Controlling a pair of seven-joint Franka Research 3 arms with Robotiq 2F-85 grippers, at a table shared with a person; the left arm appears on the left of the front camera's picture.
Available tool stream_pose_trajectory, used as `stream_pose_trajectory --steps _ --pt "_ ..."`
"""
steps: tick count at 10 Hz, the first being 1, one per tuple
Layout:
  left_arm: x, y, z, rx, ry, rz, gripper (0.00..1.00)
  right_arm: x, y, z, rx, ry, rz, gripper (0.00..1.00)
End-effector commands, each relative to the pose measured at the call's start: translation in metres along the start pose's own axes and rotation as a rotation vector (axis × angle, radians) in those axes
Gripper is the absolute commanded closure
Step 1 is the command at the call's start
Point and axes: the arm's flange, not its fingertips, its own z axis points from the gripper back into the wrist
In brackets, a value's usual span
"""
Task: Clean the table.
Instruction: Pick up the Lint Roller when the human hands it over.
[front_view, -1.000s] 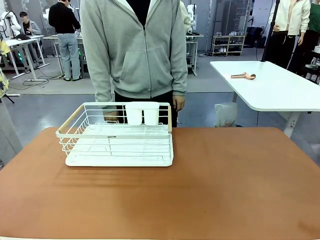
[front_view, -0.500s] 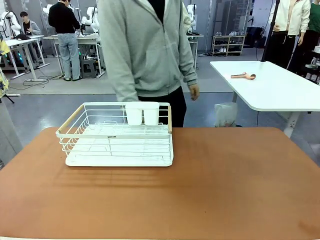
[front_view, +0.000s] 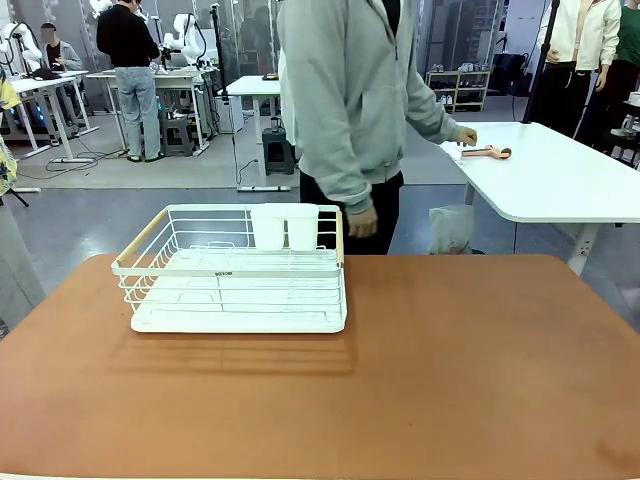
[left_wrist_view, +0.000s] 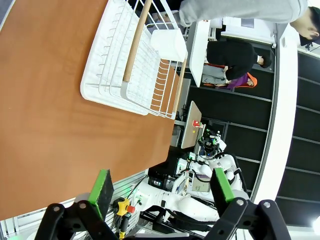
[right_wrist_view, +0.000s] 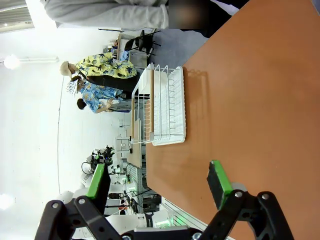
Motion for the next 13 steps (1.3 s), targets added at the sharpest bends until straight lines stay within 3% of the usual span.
stream_pose_trajectory --steps 1,13 --pt "-0.0022 -0.0004 0.0022 -0.008 0.004 -0.014 0.0 -0.0009 0.0023 0.0008 0.001 -0.003 0.001 0.0" --pt "-0.0022 -0.0004 0.0022 -0.008 0.004 -0.014 0.0 -0.0009 0.0023 0.0008 0.001 -0.003 0.001 0.0"
